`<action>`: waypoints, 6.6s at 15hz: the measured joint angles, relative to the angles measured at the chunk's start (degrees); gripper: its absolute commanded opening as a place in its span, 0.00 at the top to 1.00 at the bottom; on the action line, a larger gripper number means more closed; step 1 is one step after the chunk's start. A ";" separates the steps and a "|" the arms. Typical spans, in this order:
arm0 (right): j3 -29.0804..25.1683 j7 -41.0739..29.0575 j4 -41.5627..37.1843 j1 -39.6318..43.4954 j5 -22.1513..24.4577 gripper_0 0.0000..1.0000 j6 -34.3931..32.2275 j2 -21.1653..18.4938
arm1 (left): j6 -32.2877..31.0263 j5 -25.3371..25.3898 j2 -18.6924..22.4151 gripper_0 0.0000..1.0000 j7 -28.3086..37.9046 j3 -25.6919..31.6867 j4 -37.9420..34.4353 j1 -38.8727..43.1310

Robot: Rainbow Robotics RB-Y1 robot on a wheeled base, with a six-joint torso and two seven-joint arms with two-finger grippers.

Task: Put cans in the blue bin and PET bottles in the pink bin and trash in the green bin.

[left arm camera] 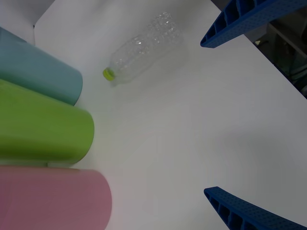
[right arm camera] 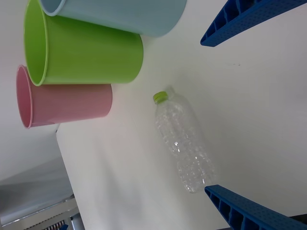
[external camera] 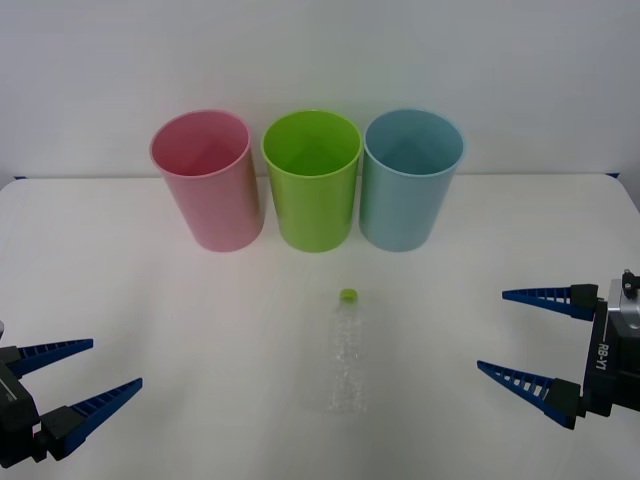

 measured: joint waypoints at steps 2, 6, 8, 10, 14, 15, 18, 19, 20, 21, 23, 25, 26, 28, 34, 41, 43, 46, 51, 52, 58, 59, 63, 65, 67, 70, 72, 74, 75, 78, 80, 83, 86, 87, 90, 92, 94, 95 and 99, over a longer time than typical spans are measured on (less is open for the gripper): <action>0.00 0.00 0.00 0.00 0.00 0.00 0.00 0.00 | 0.00 0.00 0.00 0.00 0.00 0.00 0.00 0.00; 0.00 0.00 0.00 0.00 0.00 0.00 0.00 0.00 | 0.00 0.00 0.00 0.00 0.00 0.00 0.00 0.00; 0.00 0.00 0.00 0.00 0.00 0.00 0.00 0.00 | 0.00 0.00 0.00 0.00 0.00 0.00 0.00 0.00; 0.00 0.00 0.00 0.00 0.00 0.00 0.00 0.00 | 0.00 0.00 0.00 0.00 0.00 0.00 0.00 0.00; 0.00 0.00 0.00 0.00 0.00 0.00 0.00 0.00 | 0.00 0.00 0.00 0.00 0.00 0.00 0.00 0.00; 0.00 0.00 0.00 0.00 0.00 0.00 0.00 0.00 | 0.00 0.00 0.00 0.00 0.00 0.00 0.00 0.00; 0.00 0.00 0.00 0.00 0.00 0.00 0.00 0.00 | 0.00 0.00 0.00 0.00 0.00 0.00 0.00 0.00; 0.00 0.00 0.00 0.00 0.00 0.00 0.00 0.00 | 0.00 0.00 0.00 0.00 0.00 0.00 0.00 0.00; 0.00 0.00 0.00 0.00 0.00 0.00 0.00 0.00 | 0.00 0.00 0.00 0.00 0.00 0.00 0.00 0.00; 0.00 0.00 0.00 0.00 0.00 0.00 0.00 0.00 | 0.00 0.00 0.00 0.00 0.00 0.00 0.00 0.00; 0.00 0.00 0.00 0.00 0.00 0.00 0.00 0.00 | 0.00 0.00 0.00 0.00 0.00 0.00 0.00 0.00; 0.00 0.00 0.00 0.00 0.00 0.00 0.00 0.00 | 0.00 0.00 0.00 0.00 0.00 0.00 0.00 0.00; 0.00 0.00 0.00 0.00 0.00 0.00 0.00 0.00 | 0.00 0.00 0.00 0.00 0.00 0.00 0.00 0.00; 0.00 0.00 0.00 0.00 0.00 0.00 0.00 0.00 | 0.00 0.00 0.00 0.00 0.00 0.00 0.00 0.00; -0.03 -1.09 -1.23 2.21 1.50 0.00 0.47 0.97 | 0.00 0.00 0.00 0.00 0.00 0.00 0.01 0.01; 2.66 -9.08 -7.27 5.64 5.62 0.00 5.24 0.97 | 0.00 0.00 0.00 0.00 0.00 0.00 0.01 0.00; 4.56 -12.98 -9.92 7.47 7.49 0.00 8.38 0.97 | 0.00 0.00 0.00 0.00 0.00 0.00 0.01 0.00; 7.95 -18.66 -12.52 9.42 10.82 0.00 13.36 0.97 | 0.00 0.00 0.00 0.00 0.00 0.00 0.01 0.00; 10.32 -27.97 -13.10 10.01 17.16 0.00 17.21 0.97 | 0.00 0.00 0.00 0.00 0.00 0.00 0.00 0.00; 10.46 -30.06 -13.70 10.02 19.38 0.00 17.36 1.02 | 0.00 0.00 0.00 0.00 0.00 0.00 0.00 0.00; 16.77 -44.29 -18.86 8.41 33.79 0.00 17.41 1.34 | 0.00 0.00 0.00 0.00 0.00 0.00 0.00 0.00; 18.43 -45.97 -19.24 7.64 36.25 0.00 17.40 2.17 | 0.00 0.00 0.00 0.00 0.00 0.00 0.00 0.00; 24.59 -52.26 -19.43 4.74 46.28 0.00 16.98 5.67 | 0.00 0.00 0.00 0.00 0.00 0.00 0.00 0.00; 26.65 -54.57 -19.43 3.71 50.67 0.00 15.68 7.50 | 0.00 0.00 0.00 0.00 0.00 0.00 0.00 0.00; 27.42 -54.75 -19.38 3.23 54.66 0.00 13.90 10.36 | 0.00 0.00 0.00 0.00 0.00 0.00 0.00 0.00; 29.07 -54.78 -19.05 2.70 59.58 0.00 12.07 14.13 | 0.00 0.00 0.00 0.00 0.00 0.00 0.00 0.00; 30.45 -54.99 -17.86 2.14 61.08 0.00 12.05 15.10 | 0.00 0.00 0.00 0.00 0.00 0.00 0.00 0.00; 31.64 -55.01 -16.84 1.60 62.46 0.00 12.05 15.80 | 0.00 0.00 0.00 0.00 0.00 0.00 0.00 0.00; 32.20 -55.01 -16.14 1.23 63.04 0.00 12.05 16.28 | 0.00 0.00 0.00 0.00 0.00 0.00 0.00 0.00; 33.73 -55.00 -13.86 -0.14 66.19 0.00 12.05 18.54 | 0.00 0.00 0.00 0.00 0.00 0.00 0.00 0.00; 34.48 -55.01 -12.49 -0.89 68.69 0.00 12.04 20.47 | 0.00 0.00 0.00 0.00 0.00 0.00 0.00 0.00; 35.33 -55.02 -9.88 -2.16 72.24 0.00 12.04 23.22 | 0.00 0.00 0.00 0.00 0.00 0.00 0.00 0.00; 36.01 -55.02 -8.29 -2.55 72.70 0.00 12.11 24.72 | 0.00 0.00 0.00 0.00 0.00 0.00 0.00 0.00; 36.10 -55.02 -7.88 -2.61 72.70 0.00 12.17 24.77 | 0.00 0.00 0.00 0.00 0.00 0.00 0.00 0.00; 36.15 -54.97 -7.07 -2.76 72.70 0.00 12.13 24.72 | 0.00 0.00 0.00 0.00 0.00 0.00 0.00 0.00; 36.14 -54.89 -6.01 -3.13 72.70 0.00 12.41 24.68 | 0.00 0.00 0.00 0.00 0.00 0.00 0.00 0.00; 36.32 -54.85 -4.97 -3.25 72.70 0.00 13.32 24.54 | 0.00 0.00 0.00 0.00 0.00 0.00 0.00 0.00; 36.48 -54.53 -4.16 -3.41 72.70 0.00 14.02 24.49 | 0.00 0.00 0.00 0.00 0.00 0.00 0.00 0.00; 37.34 -54.24 -1.57 -3.90 72.70 0.00 16.16 24.36 | 0.00 0.00 0.00 0.00 0.00 0.00 0.00 0.00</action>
